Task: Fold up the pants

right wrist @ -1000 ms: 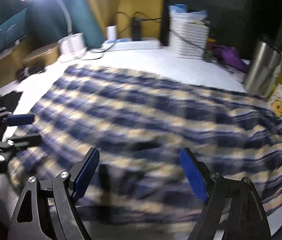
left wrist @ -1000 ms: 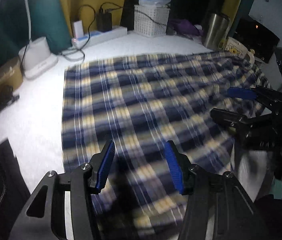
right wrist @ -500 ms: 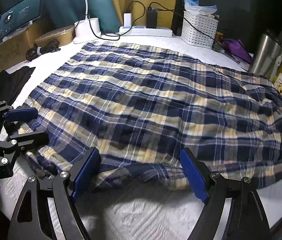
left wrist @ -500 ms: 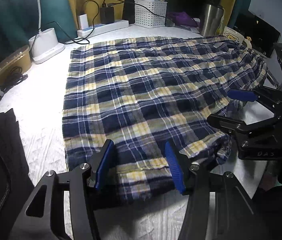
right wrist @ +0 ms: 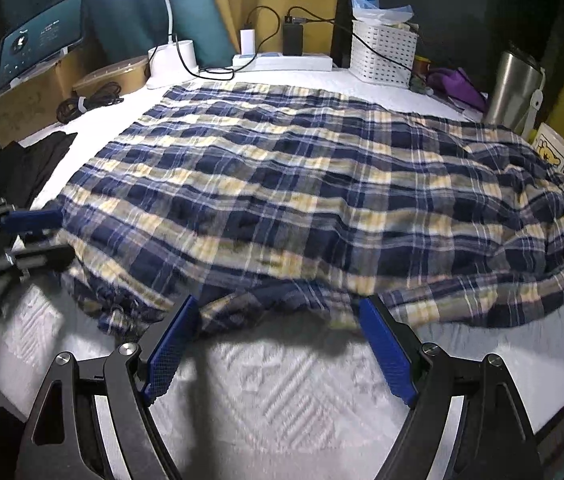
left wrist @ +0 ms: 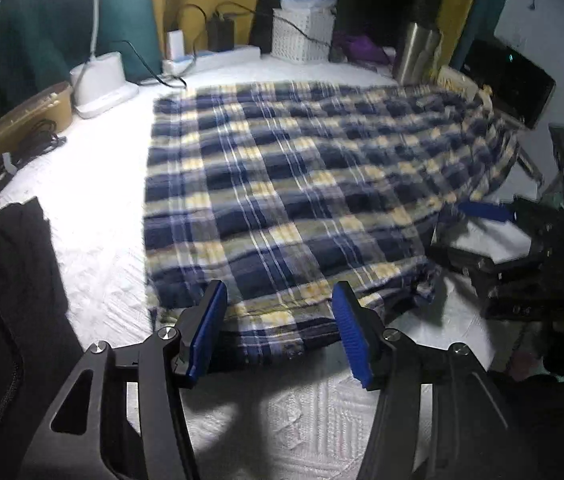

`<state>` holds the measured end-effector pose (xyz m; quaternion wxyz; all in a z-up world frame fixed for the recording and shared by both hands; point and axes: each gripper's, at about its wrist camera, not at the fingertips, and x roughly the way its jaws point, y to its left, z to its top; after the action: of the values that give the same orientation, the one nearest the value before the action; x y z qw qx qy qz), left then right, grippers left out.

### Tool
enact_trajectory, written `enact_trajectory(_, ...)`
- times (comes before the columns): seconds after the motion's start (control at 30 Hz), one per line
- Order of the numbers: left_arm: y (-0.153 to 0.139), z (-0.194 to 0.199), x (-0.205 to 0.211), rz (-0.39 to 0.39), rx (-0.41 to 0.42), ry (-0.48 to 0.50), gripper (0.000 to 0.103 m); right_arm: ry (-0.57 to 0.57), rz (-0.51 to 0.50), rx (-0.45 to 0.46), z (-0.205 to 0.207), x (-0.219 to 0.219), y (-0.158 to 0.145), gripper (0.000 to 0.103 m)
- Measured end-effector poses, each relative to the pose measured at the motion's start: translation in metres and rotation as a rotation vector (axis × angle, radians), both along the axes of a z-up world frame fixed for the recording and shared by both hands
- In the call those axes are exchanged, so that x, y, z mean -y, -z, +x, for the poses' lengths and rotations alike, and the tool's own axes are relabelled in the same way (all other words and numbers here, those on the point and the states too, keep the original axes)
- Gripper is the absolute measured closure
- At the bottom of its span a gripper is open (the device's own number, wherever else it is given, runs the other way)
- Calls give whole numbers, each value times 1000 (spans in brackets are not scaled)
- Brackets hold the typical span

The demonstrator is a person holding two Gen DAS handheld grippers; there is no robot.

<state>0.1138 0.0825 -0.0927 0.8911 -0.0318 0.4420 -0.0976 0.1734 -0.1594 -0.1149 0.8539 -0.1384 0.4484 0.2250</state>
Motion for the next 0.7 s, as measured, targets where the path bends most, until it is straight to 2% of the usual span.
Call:
enact_trajectory(0.17,-10,12,-6,2,39,-40,48,65,18,54,9,26,-19,19)
enact_trajectory(0.5,1,40,1,15,-10,-47,48,231,-7,145,75,89,-26,19)
enact_trajectory(0.6,11,46,5,45,-56,-43,48,267,-13,112,92,113,-17,19)
enact_trajectory(0.7,13,47,8,68,-51,-39,48,292,-8,63,100,131,-3,19)
